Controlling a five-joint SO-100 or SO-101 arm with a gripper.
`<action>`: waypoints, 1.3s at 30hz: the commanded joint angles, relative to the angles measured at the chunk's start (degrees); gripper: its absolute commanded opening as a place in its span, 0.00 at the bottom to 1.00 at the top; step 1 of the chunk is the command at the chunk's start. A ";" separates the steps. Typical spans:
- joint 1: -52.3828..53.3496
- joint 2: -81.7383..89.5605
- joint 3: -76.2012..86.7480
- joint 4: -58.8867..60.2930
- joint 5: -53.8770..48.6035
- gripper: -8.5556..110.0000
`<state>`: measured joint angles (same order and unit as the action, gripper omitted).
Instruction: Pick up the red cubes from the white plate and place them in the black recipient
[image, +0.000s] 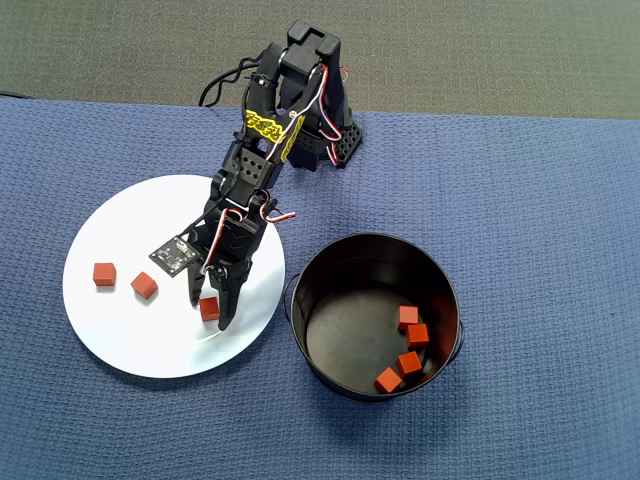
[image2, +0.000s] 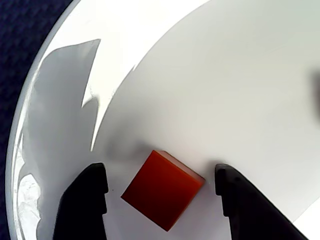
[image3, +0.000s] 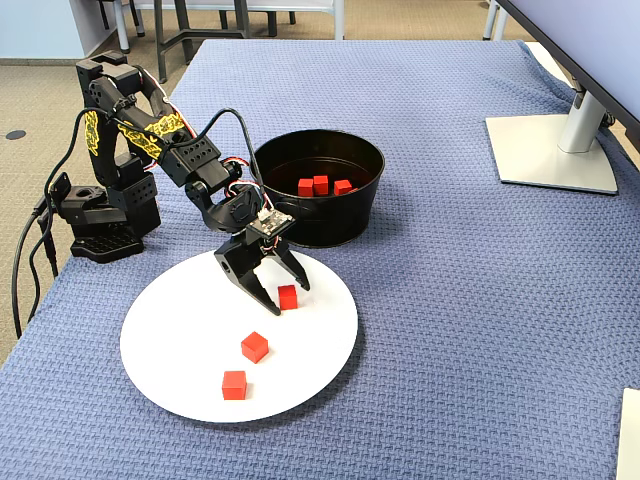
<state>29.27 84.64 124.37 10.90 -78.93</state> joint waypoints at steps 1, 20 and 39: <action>-1.05 3.08 0.18 -1.05 1.41 0.18; 1.23 21.80 -18.37 26.02 15.73 0.07; -40.78 24.87 -28.83 44.03 67.94 0.07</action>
<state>-1.49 110.30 99.84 53.35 -17.05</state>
